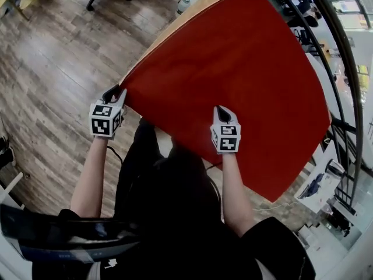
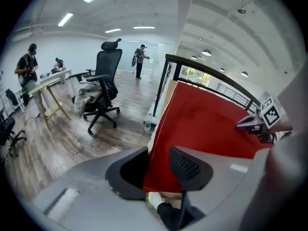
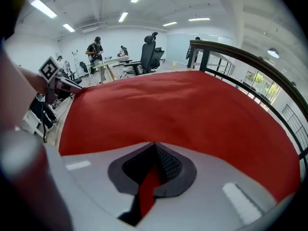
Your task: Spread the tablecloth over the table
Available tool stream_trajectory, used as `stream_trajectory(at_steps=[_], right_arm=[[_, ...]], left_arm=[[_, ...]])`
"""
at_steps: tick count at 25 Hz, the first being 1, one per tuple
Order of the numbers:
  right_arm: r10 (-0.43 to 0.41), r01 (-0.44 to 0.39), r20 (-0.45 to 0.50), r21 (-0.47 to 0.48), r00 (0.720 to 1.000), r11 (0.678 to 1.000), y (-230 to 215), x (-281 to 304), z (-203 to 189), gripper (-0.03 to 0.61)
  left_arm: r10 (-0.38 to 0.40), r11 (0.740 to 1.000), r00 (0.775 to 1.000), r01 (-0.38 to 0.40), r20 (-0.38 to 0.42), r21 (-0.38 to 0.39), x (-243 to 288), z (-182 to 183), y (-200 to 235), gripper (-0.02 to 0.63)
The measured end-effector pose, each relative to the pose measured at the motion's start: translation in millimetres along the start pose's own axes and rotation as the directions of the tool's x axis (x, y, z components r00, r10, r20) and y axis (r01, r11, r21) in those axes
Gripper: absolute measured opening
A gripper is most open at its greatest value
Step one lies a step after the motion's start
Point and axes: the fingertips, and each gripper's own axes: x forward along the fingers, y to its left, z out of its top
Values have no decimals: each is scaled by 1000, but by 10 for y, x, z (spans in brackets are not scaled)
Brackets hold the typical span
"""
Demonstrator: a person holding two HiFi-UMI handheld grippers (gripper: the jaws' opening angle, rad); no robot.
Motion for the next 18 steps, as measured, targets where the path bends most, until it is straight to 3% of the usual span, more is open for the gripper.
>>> stream_trajectory(at_steps=[1,4,6,8,9,11,15,16,18], right_arm=[[-8,8,0,9,1000,1000,20,10,12,11],[-40,40,-3,50,999,998,94,47,63,32],[-81,83,-33,85,996,993,54,26,3,29],[-155,159,-34,152,987,975,-184,-25,-54,26],[-205,207,-28,200,978,958,-371,-64,-79,26],[-315,308,-28,308,949,900,-788,-228,-219,24],[-485,435,-45,519,873,736,-1677,-828,-736,9],[-508,449,-45,541,860,711,-1878,-973,-835,9],[-539,466,-31,547,842,696,-2235,-1218,-973,9]], left_arm=[[-12,1000,1000,12,-9,8,-1,-13,36,172],[-22,996,1000,22,3,86,-64,169,184,233],[-65,985,997,59,32,162,-46,437,108,216],[-154,954,986,132,63,268,145,852,-144,139],[-204,931,976,170,76,322,302,1104,-302,84],[-306,875,948,245,84,418,621,1574,-671,37],[-485,745,874,392,36,539,1113,2283,-1617,5],[-514,712,858,420,10,562,1235,2381,-1871,5],[-543,662,839,451,-31,598,1470,2489,-2363,5]])
